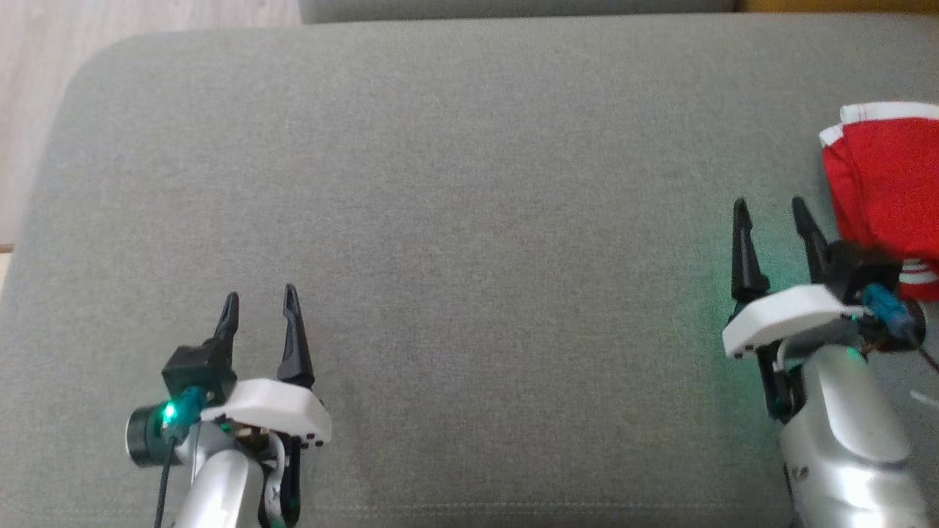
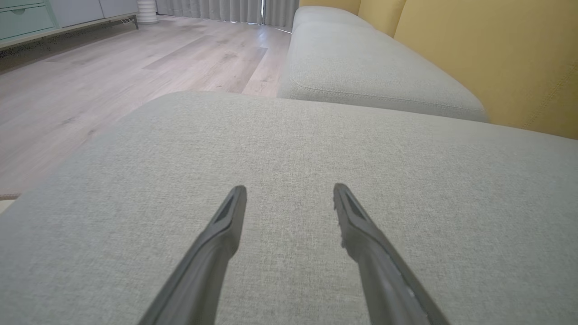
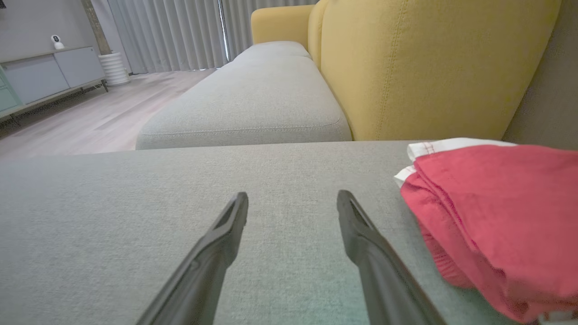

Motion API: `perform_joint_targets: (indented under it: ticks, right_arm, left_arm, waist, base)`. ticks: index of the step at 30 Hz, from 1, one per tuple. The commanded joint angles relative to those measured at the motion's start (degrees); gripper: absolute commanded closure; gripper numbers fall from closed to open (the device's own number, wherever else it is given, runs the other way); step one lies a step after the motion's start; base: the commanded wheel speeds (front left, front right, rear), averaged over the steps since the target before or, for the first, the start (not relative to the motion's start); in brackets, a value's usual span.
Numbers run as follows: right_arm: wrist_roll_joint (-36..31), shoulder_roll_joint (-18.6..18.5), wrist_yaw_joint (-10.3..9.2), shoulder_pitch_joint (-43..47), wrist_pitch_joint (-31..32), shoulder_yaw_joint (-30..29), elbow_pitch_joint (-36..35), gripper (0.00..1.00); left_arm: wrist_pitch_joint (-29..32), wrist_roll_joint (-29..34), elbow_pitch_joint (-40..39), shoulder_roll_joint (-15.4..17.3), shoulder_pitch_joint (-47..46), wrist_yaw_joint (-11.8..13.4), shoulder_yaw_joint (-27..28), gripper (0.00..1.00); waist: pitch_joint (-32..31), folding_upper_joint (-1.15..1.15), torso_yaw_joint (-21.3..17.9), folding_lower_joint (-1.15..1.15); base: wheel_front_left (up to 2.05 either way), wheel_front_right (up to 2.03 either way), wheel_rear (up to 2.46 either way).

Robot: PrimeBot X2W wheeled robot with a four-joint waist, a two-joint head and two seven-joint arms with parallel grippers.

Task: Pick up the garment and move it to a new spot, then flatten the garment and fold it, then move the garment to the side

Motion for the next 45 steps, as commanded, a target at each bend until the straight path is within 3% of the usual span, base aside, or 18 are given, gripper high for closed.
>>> perform_joint_targets:
  ticks: [1, 9, 29, 30, 33, 45]
  right_arm:
    - [0.7, 0.4, 0.36, -0.5, -0.6, 1.7, -2.0, 0.00]
    - [2.8, 0.5, 0.36, 3.4, -0.6, 3.6, -3.1, 0.00]
    - [7.0, 0.5, 0.36, 6.7, -0.6, 7.0, -5.2, 0.00]
    - [7.0, 0.5, 0.36, 6.7, -0.6, 7.2, -5.2, 1.00]
    - [6.6, 0.5, -0.02, 8.9, 0.1, 5.6, -1.2, 1.00]
    - [13.8, 0.5, 0.01, 9.8, 2.1, 4.7, -2.6, 1.00]
  left_arm:
    - [-0.3, -0.3, -1.4, 0.5, -0.8, 0.3, 1.9, 0.00]
    - [-0.3, -0.4, -1.0, 0.5, 1.1, 0.5, 2.7, 0.00]
    - [-0.3, -3.7, -1.1, 0.5, 3.0, -2.9, 3.9, 0.00]
    - [-0.3, -3.9, -1.2, 0.5, 3.1, -3.2, 3.9, 1.00]
    - [0.1, -3.5, 3.1, -0.2, 4.9, -3.0, 1.9, 1.00]
    - [1.9, -10.1, 2.7, -0.2, 4.7, -4.2, 3.2, 1.00]
  waist:
    - [-1.0, 0.00, 0.6, 0.00]
    - [-3.6, 0.00, 0.1, 0.00]
    - [-5.6, 0.00, -1.1, 0.00]
    - [-5.6, 0.00, -1.1, 0.00]
    - [-5.6, 0.00, -1.1, 0.00]
    - [-6.0, 0.00, -1.1, 0.00]
  base:
    - [0.00, 0.00, 0.00]
    - [0.00, 0.00, 0.00]
    - [0.00, 0.00, 0.00]
    - [0.00, 0.00, 0.00]
    - [0.00, 0.00, 0.00]
    - [0.00, 0.00, 0.00]
